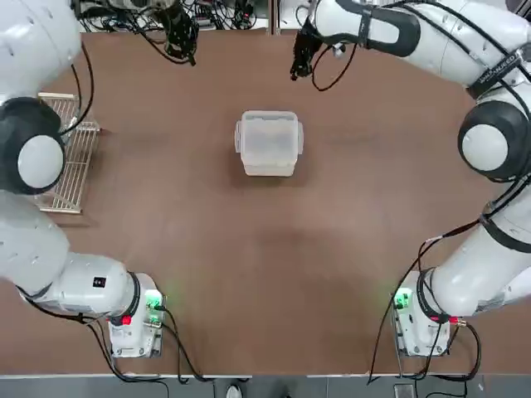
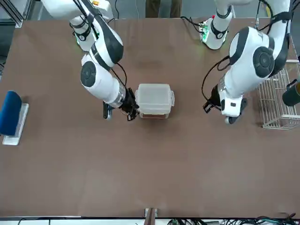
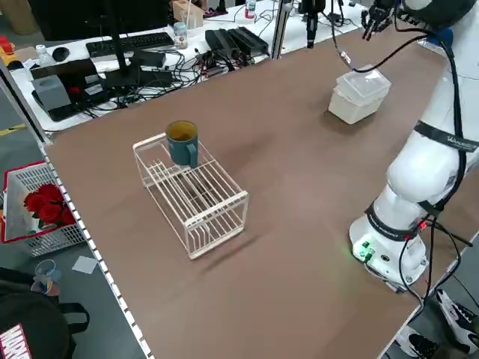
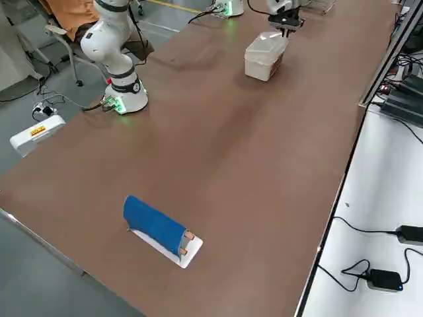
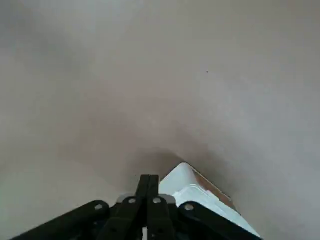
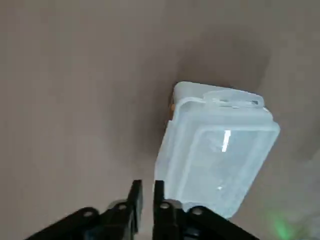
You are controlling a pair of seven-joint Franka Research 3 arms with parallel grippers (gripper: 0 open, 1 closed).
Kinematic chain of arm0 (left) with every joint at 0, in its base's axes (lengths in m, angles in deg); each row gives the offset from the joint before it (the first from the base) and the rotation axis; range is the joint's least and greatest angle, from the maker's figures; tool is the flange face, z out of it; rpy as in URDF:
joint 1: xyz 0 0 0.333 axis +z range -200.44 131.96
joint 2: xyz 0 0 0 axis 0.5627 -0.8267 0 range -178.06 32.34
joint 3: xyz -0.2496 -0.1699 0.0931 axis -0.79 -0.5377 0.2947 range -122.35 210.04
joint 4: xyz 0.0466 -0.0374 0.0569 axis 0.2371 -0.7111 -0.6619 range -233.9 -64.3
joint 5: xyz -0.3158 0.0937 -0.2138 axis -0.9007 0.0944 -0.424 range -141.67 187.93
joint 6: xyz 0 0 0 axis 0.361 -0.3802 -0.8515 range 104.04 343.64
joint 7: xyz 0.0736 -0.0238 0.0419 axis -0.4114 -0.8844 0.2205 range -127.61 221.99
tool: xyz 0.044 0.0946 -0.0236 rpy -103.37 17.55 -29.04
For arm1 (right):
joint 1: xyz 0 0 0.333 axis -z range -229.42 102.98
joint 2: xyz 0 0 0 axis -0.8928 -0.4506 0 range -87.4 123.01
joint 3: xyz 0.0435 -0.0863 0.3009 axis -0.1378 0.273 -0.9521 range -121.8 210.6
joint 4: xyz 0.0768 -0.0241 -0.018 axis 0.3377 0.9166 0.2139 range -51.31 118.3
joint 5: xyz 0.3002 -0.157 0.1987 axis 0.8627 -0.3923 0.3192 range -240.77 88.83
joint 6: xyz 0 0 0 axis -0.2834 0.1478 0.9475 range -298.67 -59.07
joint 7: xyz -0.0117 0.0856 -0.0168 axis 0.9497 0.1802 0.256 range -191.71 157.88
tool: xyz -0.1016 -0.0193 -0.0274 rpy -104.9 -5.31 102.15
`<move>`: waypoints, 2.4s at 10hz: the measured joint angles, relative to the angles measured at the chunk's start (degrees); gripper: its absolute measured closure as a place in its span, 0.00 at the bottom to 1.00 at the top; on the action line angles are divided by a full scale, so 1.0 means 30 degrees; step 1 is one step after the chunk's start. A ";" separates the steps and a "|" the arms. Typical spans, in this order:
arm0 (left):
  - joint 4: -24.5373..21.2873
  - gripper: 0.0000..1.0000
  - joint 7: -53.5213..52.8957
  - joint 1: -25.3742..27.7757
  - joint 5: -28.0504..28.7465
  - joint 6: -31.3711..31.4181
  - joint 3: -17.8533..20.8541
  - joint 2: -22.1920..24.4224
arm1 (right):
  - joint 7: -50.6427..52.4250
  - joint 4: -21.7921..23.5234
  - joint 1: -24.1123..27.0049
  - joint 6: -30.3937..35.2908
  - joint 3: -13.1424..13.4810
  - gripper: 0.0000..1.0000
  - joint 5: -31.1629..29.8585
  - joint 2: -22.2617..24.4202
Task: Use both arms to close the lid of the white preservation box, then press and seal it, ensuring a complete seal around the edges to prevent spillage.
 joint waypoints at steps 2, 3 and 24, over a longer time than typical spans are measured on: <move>-0.1392 0.99 0.1227 -0.0733 -0.0002 0.1970 -0.0117 -0.0164 | -0.1432 0.0513 -0.1826 -0.0451 -0.0010 0.99 -0.0963 -0.0221; -0.2164 0.99 0.1859 -0.1125 -0.0003 0.2881 -0.0147 -0.0202 | -0.2192 0.0748 -0.2416 -0.1073 -0.0002 0.99 -0.1512 -0.0376; -0.8189 0.99 0.4853 -0.3877 -0.0235 1.0206 -0.0569 -0.0980 | -0.4251 0.0941 -0.4262 -0.5660 0.0661 0.99 -0.3809 -0.2937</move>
